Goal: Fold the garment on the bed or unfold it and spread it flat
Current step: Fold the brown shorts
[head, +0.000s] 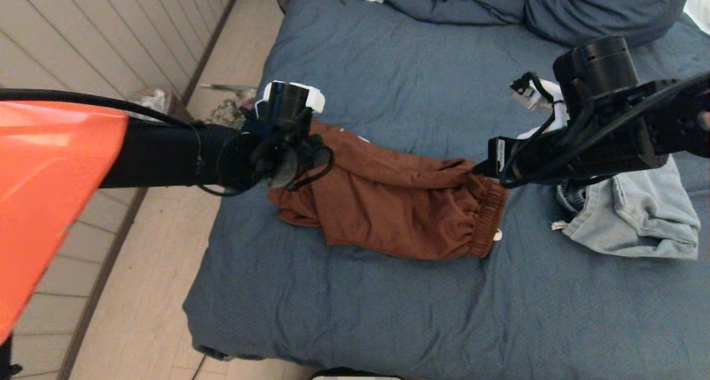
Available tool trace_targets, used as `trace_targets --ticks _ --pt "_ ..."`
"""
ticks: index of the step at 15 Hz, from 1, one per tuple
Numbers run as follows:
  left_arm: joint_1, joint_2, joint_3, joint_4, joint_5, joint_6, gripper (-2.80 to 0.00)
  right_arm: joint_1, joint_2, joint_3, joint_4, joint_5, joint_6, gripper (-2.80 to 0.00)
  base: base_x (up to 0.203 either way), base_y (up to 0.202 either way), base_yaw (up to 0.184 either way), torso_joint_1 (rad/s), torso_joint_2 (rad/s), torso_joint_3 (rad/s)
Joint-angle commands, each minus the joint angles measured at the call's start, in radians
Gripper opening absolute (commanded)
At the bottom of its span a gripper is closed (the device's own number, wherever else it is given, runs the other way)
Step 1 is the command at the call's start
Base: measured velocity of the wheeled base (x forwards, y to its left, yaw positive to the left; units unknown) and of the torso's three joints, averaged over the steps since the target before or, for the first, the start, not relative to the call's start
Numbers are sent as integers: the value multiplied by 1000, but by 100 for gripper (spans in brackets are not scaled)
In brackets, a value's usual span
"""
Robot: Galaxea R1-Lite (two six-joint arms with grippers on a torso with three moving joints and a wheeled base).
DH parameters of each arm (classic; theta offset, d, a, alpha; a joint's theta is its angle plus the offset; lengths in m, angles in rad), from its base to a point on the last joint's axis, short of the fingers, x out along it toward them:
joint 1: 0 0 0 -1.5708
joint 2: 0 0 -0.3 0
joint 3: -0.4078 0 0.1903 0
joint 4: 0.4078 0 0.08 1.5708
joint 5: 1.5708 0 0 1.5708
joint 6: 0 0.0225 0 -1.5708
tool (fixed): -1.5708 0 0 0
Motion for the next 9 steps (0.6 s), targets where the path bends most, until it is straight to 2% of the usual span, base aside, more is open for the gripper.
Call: trace_targets --ticks 1,3,5,6,7,9 --pt "4 -193 217 55 -142 -64 -280 1 2 -34 117 2 -39 0 0 0 0 0 0 0" --pt "8 -290 425 40 -203 -90 -280 0 9 -38 191 2 -109 0 0 0 0 0 0 0" --pt "16 -355 586 -92 -227 -95 -280 -9 46 -30 208 -3 -123 0 0 0 0 0 0 0" --pt "20 -388 639 -174 -236 -87 -280 -7 54 -23 221 -6 -132 0 0 0 0 0 0 0" --pt "22 -394 665 -207 -243 -77 -280 -3 54 -19 250 -6 -144 0 0 0 0 0 0 0" --pt "24 -386 675 -212 -249 -77 -280 2 64 -17 278 -37 -155 0 0 0 0 0 0 0"
